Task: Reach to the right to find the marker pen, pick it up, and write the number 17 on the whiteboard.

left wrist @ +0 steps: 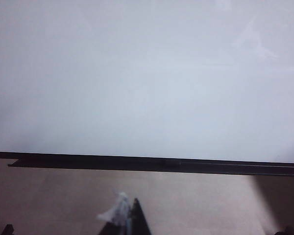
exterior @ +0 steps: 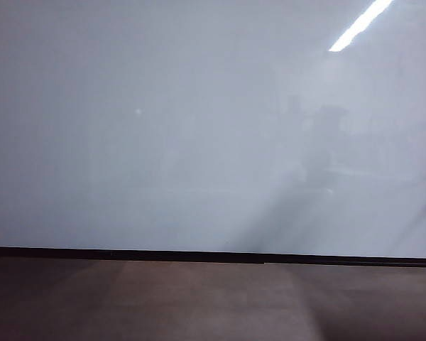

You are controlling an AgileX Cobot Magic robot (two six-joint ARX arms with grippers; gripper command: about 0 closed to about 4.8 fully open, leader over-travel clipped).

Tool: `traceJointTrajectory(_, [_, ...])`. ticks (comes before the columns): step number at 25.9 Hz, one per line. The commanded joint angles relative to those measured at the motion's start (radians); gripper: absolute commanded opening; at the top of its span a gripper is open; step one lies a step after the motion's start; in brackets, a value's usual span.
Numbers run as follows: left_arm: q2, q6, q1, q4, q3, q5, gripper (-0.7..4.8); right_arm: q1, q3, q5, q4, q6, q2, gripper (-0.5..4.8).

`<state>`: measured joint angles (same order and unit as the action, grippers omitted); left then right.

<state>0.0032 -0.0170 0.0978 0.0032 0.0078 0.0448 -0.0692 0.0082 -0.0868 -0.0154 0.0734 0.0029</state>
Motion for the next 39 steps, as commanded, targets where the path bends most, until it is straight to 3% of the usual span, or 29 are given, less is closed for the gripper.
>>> traceJointTrajectory(1, [0.001, 0.002, 0.0, 0.011, 0.001, -0.004, -0.05, 0.0, -0.003, 0.002, 0.02, 0.002, -0.001, -0.05])
traceJointTrajectory(10, [0.001, 0.002, 0.01, 0.011, 0.001, -0.003, -0.05, 0.0, -0.003, 0.002, 0.02, 0.002, -0.001, -0.05])
traceJointTrajectory(13, [0.001, 0.002, 0.092, 0.011, 0.0, 0.047, -0.05, 0.0, -0.003, 0.002, 0.02, 0.002, -0.001, -0.05])
traceJointTrajectory(16, [0.001, 0.002, 0.249, 0.011, 0.0, 0.093, -0.05, 0.0, -0.003, 0.003, 0.02, 0.002, -0.001, -0.05])
traceJointTrajectory(20, [0.001, 0.002, 0.434, 0.011, 0.0, 0.09, -0.05, -0.001, -0.003, 0.006, 0.021, 0.005, -0.001, 0.14])
traceJointTrajectory(24, [0.001, 0.002, 0.565, 0.011, 0.001, 0.086, -0.05, -0.001, -0.003, 0.006, 0.02, 0.011, -0.001, 0.14])
traceJointTrajectory(36, [0.001, 0.002, 0.744, 0.011, 0.0, 0.086, -0.05, -0.001, -0.003, 0.012, 0.036, 0.214, -0.001, -0.05])
traceJointTrajectory(39, [0.001, 0.002, 0.747, 0.011, 0.0, 0.083, -0.05, -0.002, 0.005, 0.095, 0.094, 0.214, -0.001, -0.05])
